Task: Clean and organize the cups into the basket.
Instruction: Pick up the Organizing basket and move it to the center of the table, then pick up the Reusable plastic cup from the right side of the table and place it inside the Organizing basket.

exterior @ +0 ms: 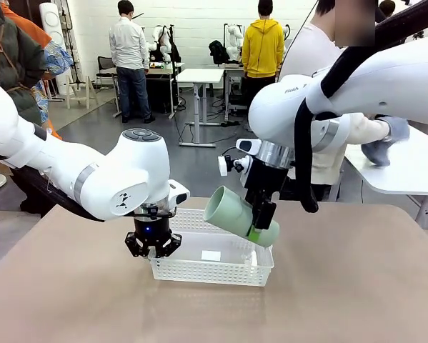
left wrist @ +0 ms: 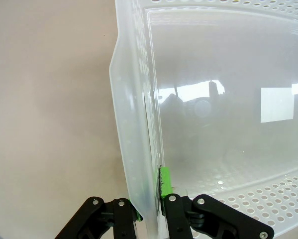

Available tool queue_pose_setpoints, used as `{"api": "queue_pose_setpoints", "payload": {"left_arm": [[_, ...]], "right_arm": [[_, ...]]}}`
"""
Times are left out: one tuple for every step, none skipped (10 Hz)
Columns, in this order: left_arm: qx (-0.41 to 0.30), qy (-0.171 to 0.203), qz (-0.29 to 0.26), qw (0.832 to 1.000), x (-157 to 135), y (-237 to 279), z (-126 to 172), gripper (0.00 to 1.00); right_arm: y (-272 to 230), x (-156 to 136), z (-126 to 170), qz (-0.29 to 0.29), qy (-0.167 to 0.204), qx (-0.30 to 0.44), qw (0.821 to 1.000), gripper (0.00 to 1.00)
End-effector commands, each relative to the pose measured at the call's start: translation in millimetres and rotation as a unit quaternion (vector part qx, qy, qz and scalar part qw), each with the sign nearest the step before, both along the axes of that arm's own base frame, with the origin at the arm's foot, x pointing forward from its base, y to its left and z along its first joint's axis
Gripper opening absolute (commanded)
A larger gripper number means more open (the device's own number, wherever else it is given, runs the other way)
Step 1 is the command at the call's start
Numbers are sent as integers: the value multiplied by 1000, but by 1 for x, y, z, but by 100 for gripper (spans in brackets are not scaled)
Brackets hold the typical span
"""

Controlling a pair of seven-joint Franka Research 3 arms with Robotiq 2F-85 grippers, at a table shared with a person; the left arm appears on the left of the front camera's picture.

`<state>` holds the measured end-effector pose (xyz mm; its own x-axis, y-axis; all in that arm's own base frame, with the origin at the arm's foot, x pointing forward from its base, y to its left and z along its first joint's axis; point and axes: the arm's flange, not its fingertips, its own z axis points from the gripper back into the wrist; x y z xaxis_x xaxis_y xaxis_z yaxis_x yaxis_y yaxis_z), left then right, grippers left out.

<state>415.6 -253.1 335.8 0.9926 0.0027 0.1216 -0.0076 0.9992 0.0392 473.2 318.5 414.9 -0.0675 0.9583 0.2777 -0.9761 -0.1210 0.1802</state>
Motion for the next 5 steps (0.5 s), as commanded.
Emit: {"api": "queue_pose_setpoints", "payload": {"left_arm": [[0, -1, 0, 1000, 1, -2, 0, 0], [0, -1, 0, 1000, 1, -2, 0, 0], [0, -1, 0, 1000, 1, -2, 0, 0], [0, -1, 0, 1000, 1, -2, 0, 0], [0, -1, 0, 1000, 1, -2, 0, 0]], "right_arm": [[2, -3, -10, 10, 0, 23, 1000, 81], [8, -2, -15, 13, 2, 20, 1000, 81], [14, 2, -22, 17, 10, 13, 1000, 81], [21, 8, -32, 19, 22, 4, 1000, 81], [25, 11, -40, 18, 30, -2, 999, 81]]}}
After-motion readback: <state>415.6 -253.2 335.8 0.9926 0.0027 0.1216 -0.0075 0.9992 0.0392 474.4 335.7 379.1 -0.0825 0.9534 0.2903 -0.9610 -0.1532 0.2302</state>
